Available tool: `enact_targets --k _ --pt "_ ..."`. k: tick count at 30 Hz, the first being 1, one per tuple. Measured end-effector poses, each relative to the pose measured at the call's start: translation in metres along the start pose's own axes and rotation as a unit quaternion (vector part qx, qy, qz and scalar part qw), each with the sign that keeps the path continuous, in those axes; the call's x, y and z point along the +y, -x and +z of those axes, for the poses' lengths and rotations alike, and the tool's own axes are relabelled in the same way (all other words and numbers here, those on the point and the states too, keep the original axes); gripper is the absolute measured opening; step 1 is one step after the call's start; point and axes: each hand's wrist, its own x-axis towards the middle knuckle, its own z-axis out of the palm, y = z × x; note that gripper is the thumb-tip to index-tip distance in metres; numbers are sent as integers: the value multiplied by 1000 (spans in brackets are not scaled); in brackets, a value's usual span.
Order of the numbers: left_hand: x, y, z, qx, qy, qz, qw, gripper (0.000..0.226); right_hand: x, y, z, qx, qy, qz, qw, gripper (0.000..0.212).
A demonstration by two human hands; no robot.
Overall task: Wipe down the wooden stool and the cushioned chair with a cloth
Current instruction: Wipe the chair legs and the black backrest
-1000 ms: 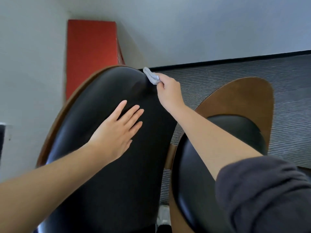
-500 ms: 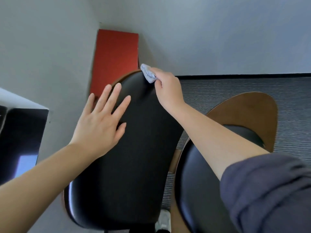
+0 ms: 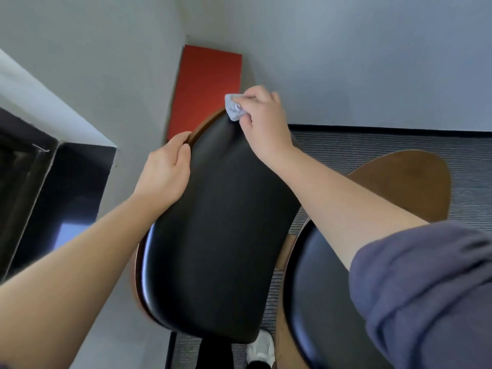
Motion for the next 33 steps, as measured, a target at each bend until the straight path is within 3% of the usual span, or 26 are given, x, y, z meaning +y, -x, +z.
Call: enact_targets --k 7,15,20,29,31,33 --pt "-9 -5 -6 -35 144 -11 989 38 -31 21 3 0 27 -38 999 32" --pt "-29 -10 -21 -148 382 -116 905 44 -66 64 11 21 14 -8 1000 31" --pt "-33 -3 -24 -136 453 -153 868 40 -90 89 6 -10 -59 -23 998 28" --pt "-43 31 -39 -173 488 -209 829 28 -130 166 15 -80 -137 -22 987 26" --pt "-41 40 -39 -190 469 -201 839 26 -136 187 15 -90 -153 -20 984 32" --pt "-41 48 -37 -186 407 -202 871 29 -140 208 17 -95 -171 -17 980 36"
